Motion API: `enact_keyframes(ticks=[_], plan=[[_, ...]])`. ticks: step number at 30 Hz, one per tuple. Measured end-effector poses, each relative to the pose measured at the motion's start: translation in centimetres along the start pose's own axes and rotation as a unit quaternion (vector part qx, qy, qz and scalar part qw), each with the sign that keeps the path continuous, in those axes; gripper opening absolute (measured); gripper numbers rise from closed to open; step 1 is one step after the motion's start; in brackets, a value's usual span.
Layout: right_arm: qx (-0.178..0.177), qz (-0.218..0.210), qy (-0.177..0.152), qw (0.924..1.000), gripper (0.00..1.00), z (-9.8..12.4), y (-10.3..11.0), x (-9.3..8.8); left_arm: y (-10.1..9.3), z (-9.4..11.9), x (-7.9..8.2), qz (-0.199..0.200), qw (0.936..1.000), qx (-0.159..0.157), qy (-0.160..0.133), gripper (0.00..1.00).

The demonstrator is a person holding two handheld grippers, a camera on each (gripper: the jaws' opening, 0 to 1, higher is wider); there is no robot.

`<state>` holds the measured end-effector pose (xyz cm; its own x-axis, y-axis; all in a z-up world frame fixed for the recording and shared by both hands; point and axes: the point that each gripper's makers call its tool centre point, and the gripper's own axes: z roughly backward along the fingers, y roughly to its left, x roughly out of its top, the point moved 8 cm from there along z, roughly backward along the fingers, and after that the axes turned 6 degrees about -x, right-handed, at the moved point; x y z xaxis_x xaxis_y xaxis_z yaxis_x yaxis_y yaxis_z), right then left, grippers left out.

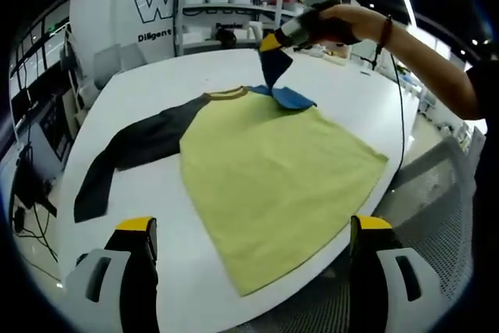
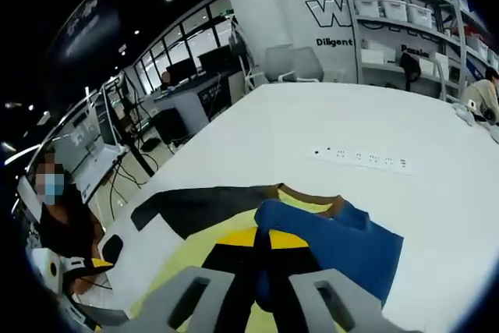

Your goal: Fold the garment on the visible template until the final outline fits inside the template.

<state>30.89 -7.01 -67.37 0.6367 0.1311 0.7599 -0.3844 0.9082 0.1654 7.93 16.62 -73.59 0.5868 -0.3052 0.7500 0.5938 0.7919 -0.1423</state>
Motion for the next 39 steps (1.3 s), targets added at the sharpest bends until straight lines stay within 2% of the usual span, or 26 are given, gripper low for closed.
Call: enact_keyframes(ticks=[6,20,34,39], plan=[[0.012,0.008,0.006,0.9999,0.00,-1.4,2.0,0.3,0.1,0.1,-0.1,-0.002,1.0000,0.001,0.001,0.99],[0.032,0.012,0.039,0.9987,0.00,-4.6,5.4,-1.4,0.2,0.1,-0.7,0.009,0.9999,0.002,0.004,0.99],[0.047,0.022,0.073,0.9960,0.00,-8.1,6.6,-3.3,0.4,0.4,-1.0,0.017,0.9998,0.008,0.004,0.99],[0.058,0.039,0.089,0.9936,0.00,-9.6,7.1,-4.3,0.5,0.5,-1.0,0.020,0.9997,0.010,0.002,0.99]])
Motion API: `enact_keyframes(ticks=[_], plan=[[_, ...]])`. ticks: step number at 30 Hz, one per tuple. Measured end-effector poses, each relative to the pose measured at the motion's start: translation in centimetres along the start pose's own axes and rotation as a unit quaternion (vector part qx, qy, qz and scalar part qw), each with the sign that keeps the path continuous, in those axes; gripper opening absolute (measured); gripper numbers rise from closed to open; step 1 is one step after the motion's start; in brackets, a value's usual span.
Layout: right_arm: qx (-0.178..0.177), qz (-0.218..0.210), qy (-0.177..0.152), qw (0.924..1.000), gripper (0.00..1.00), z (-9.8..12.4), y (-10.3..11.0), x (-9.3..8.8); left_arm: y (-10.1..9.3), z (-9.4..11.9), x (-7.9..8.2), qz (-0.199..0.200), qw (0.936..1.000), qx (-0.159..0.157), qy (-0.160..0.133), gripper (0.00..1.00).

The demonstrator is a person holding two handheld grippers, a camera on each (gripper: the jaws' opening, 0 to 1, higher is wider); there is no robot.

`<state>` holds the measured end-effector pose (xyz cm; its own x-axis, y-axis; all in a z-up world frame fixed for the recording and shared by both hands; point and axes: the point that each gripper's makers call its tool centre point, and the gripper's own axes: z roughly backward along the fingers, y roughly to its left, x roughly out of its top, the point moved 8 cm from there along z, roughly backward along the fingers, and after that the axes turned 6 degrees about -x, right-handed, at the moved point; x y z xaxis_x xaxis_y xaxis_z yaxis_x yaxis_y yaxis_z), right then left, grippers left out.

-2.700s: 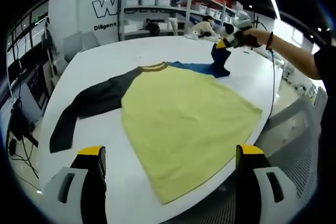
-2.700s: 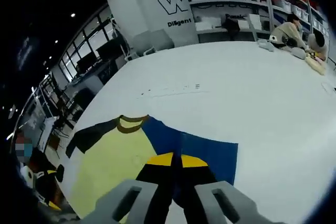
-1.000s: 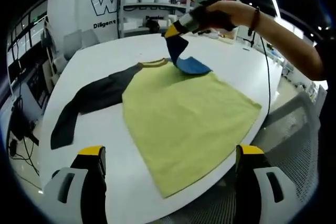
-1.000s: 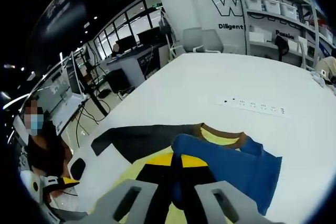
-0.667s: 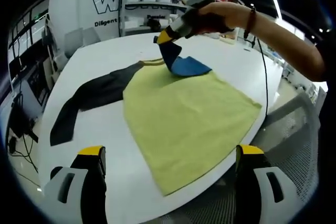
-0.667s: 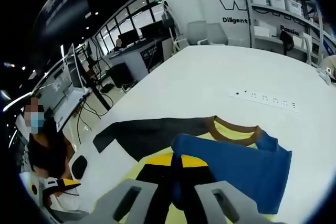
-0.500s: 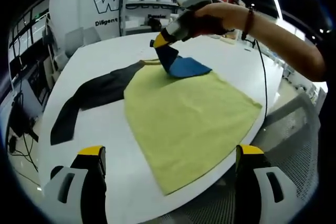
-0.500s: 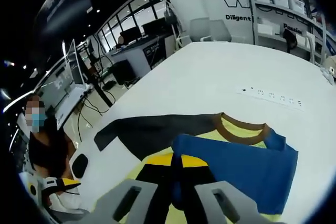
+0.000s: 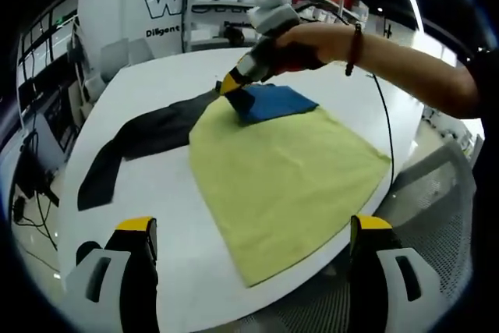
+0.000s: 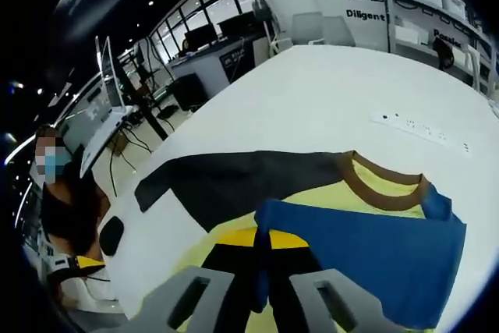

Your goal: Fold the garment on the visible template until the final outline fits inside the template.

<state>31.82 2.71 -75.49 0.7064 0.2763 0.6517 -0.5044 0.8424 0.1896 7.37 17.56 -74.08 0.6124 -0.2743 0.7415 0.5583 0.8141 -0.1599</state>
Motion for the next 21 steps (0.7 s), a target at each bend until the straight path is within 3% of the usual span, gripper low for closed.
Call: enact_keyframes(ticks=[4,15,21], plan=[[0.003,0.006,0.008,0.9999,0.00,-1.2,0.0,-0.3,0.1,0.0,-0.2,0.002,1.0000,-0.001,0.003,0.99],[0.048,-0.039,0.015,0.9980,0.00,-3.5,0.4,-1.3,0.5,-0.1,-0.2,0.002,1.0000,0.001,0.007,0.99],[0.071,-0.045,0.006,0.9964,0.11,-3.5,1.2,-1.3,0.5,-0.2,-0.2,0.003,1.0000,0.001,0.009,0.99]])
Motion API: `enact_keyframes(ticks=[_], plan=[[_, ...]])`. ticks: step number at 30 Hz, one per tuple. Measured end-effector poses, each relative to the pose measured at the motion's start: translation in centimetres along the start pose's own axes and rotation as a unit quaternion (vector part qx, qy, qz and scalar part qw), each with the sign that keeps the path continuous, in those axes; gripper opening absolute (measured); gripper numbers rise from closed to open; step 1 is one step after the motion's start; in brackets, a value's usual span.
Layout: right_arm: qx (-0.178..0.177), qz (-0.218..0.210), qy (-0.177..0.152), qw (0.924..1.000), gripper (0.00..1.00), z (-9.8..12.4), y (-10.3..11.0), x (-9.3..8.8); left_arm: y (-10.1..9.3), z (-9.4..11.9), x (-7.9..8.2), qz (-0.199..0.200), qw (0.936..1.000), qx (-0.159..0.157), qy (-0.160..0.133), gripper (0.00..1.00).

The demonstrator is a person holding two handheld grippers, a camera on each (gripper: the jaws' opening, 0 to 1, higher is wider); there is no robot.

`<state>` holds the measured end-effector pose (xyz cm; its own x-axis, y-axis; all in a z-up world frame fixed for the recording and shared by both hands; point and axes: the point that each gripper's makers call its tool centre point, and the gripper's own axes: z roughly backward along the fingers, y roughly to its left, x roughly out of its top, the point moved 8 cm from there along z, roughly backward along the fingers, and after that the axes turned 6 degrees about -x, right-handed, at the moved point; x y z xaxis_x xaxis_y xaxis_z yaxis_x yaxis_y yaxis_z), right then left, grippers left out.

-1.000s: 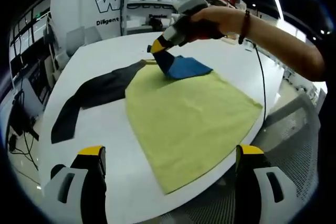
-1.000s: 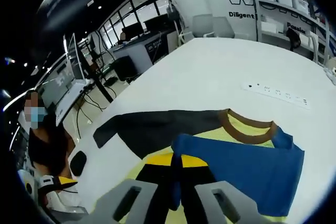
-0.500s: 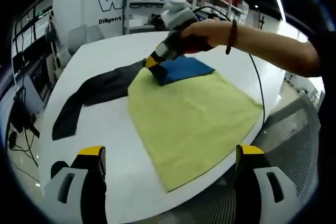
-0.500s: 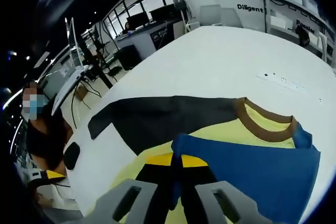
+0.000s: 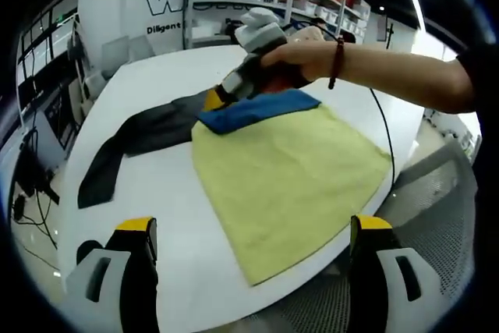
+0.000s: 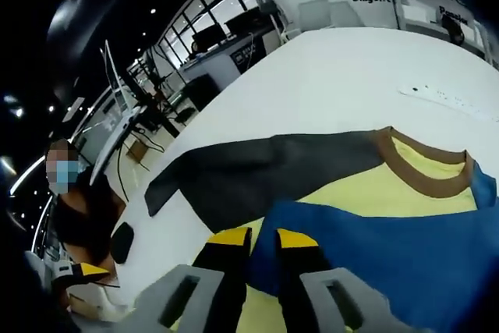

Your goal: Fold the garment on the visible template until the final outline fits inside the template.

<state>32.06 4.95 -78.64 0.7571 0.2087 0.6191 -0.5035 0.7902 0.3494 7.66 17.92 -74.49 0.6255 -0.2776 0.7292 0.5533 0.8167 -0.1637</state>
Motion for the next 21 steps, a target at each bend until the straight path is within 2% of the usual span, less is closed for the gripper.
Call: enact_keyframes(ticks=[3,9,14,21], plan=[[0.003,0.001,0.000,1.0000,0.21,0.3,0.2,-0.2,-0.1,0.0,0.0,0.000,1.0000,0.000,-0.001,0.99],[-0.016,0.012,-0.019,0.9996,0.40,1.5,-0.4,-0.1,-0.2,0.1,0.0,0.004,1.0000,0.003,-0.003,0.99],[-0.042,0.024,-0.042,0.9979,0.51,2.9,-1.5,0.1,-0.4,0.1,0.5,-0.005,0.9998,0.004,-0.017,0.99],[-0.061,0.019,-0.049,0.9967,0.68,5.1,-2.9,-0.3,-0.7,0.0,0.9,-0.002,0.9996,0.000,-0.028,0.99]])
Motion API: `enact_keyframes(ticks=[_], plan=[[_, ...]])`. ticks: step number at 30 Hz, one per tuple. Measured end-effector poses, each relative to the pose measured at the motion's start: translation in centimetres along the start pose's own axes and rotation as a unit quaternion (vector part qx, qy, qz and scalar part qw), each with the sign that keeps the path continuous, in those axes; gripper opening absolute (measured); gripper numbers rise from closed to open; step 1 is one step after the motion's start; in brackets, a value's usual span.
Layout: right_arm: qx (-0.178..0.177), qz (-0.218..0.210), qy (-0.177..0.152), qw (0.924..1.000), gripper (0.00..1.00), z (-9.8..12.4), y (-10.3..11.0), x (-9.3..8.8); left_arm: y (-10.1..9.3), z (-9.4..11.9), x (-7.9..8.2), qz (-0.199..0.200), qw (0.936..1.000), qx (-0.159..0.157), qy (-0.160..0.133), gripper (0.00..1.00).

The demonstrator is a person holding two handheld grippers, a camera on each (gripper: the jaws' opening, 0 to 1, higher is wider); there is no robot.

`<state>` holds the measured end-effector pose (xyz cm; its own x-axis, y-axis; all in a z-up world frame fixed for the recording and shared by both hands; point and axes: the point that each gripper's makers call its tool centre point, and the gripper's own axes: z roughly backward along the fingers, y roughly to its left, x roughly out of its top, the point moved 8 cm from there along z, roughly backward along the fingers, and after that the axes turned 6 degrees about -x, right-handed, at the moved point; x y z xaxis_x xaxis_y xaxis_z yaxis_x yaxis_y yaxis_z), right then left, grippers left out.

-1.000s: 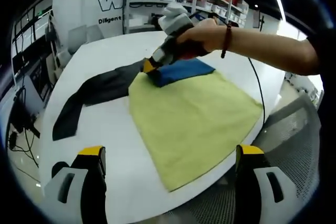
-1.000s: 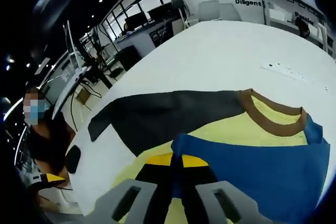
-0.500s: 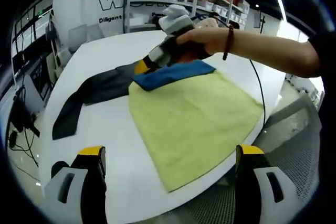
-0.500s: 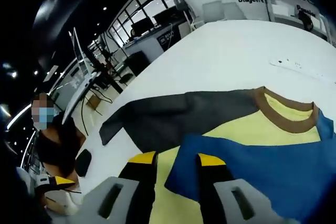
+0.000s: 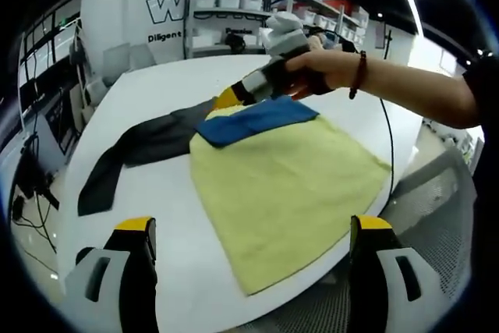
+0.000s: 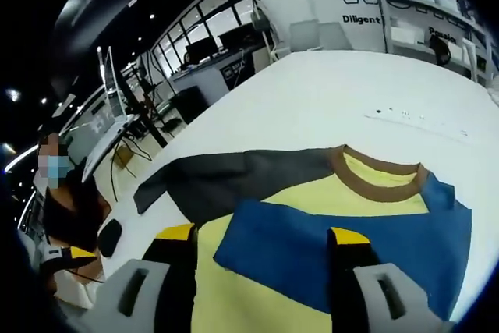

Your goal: Fold the garment on the visible template until the final outline fits inside the template.

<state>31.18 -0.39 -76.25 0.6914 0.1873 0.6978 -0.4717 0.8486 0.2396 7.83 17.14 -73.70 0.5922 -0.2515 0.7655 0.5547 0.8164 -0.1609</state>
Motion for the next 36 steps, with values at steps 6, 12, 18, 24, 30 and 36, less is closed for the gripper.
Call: enact_keyframes(ticks=[6,12,18,24,30,36], plan=[[-0.031,-0.002,-0.012,0.9995,0.77,1.8,-2.2,-0.6,-0.2,-0.2,-0.1,-0.002,1.0000,0.000,0.007,0.99],[-0.054,-0.009,-0.014,0.9984,0.82,3.5,-4.1,-1.6,-0.2,-0.2,0.1,-0.002,1.0000,0.002,0.002,0.99],[-0.078,-0.013,-0.029,0.9965,0.83,5.2,-5.9,-2.7,-0.3,-0.4,0.7,0.001,0.9998,-0.008,-0.018,0.99],[-0.098,-0.025,-0.033,0.9944,0.84,6.8,-7.3,-4.1,-0.6,-0.7,1.0,-0.008,0.9997,-0.011,-0.019,0.99],[-0.122,-0.036,-0.031,0.9914,0.85,7.9,-9.5,-5.6,-0.7,-0.7,0.8,-0.008,0.9998,-0.011,-0.013,0.99],[-0.142,-0.047,-0.017,0.9886,0.83,8.4,-11.7,-7.6,-0.5,-0.4,0.9,-0.009,0.9998,-0.007,-0.017,0.99]])
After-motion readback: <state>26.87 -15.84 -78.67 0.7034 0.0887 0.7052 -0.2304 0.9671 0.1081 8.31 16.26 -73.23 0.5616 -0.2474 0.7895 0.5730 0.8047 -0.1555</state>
